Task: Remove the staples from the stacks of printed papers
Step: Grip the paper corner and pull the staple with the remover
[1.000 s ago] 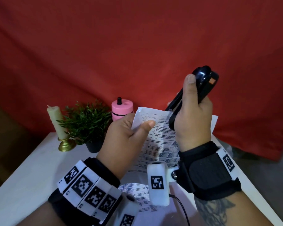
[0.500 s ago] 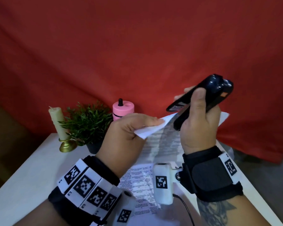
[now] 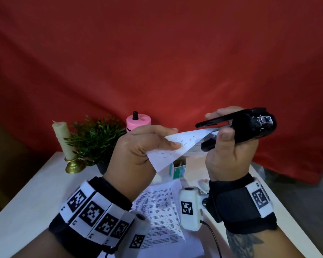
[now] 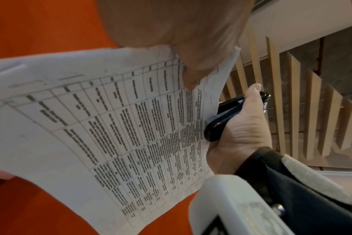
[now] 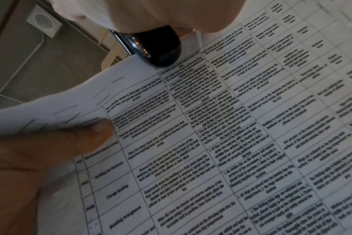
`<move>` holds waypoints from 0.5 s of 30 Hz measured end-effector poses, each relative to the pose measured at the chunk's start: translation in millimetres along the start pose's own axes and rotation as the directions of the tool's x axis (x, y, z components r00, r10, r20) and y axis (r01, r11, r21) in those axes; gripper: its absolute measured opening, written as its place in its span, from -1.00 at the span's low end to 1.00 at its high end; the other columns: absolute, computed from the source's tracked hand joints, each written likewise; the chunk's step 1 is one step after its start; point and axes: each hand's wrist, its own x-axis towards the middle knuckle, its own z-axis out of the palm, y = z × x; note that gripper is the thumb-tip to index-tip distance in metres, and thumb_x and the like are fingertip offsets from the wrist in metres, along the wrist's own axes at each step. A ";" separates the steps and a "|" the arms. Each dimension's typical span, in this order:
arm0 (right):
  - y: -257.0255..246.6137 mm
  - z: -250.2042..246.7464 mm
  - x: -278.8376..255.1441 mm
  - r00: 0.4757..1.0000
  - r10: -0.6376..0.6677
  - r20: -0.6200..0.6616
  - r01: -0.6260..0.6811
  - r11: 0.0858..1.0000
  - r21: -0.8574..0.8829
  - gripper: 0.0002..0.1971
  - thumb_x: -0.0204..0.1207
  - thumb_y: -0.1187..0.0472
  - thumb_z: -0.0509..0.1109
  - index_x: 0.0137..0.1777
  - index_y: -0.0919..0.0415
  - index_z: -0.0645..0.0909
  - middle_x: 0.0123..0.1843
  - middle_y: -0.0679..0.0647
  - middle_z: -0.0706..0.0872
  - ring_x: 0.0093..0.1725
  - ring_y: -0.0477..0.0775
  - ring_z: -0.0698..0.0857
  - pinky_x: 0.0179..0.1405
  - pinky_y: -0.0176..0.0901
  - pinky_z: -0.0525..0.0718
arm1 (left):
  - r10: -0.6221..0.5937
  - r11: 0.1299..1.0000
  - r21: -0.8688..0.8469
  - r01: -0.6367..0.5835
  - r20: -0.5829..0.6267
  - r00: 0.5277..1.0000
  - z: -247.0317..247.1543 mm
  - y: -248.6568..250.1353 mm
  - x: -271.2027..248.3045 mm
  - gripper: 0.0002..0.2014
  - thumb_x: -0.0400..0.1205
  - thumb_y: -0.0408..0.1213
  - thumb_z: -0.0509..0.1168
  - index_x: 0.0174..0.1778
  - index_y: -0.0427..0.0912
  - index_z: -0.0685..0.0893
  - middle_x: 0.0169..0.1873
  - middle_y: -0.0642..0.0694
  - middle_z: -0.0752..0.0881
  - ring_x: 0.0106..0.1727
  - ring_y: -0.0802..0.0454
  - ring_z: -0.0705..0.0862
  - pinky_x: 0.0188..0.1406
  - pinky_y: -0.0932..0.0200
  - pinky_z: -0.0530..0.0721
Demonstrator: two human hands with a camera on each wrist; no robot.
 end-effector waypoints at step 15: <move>13.3 -12.3 16.4 0.866 0.499 -0.032 -0.484 0.820 -0.307 -0.72 0.52 -0.22 0.37 -0.17 -0.03 0.56 -0.31 -0.13 0.61 -0.38 -0.30 0.62 -0.35 -0.39 0.55 | -0.535 0.815 0.278 0.509 0.024 0.844 -16.7 -21.9 8.6 -0.82 0.56 -0.24 0.45 0.05 -0.01 0.67 -0.11 0.08 0.83 -0.08 0.13 0.80 0.01 0.00 0.78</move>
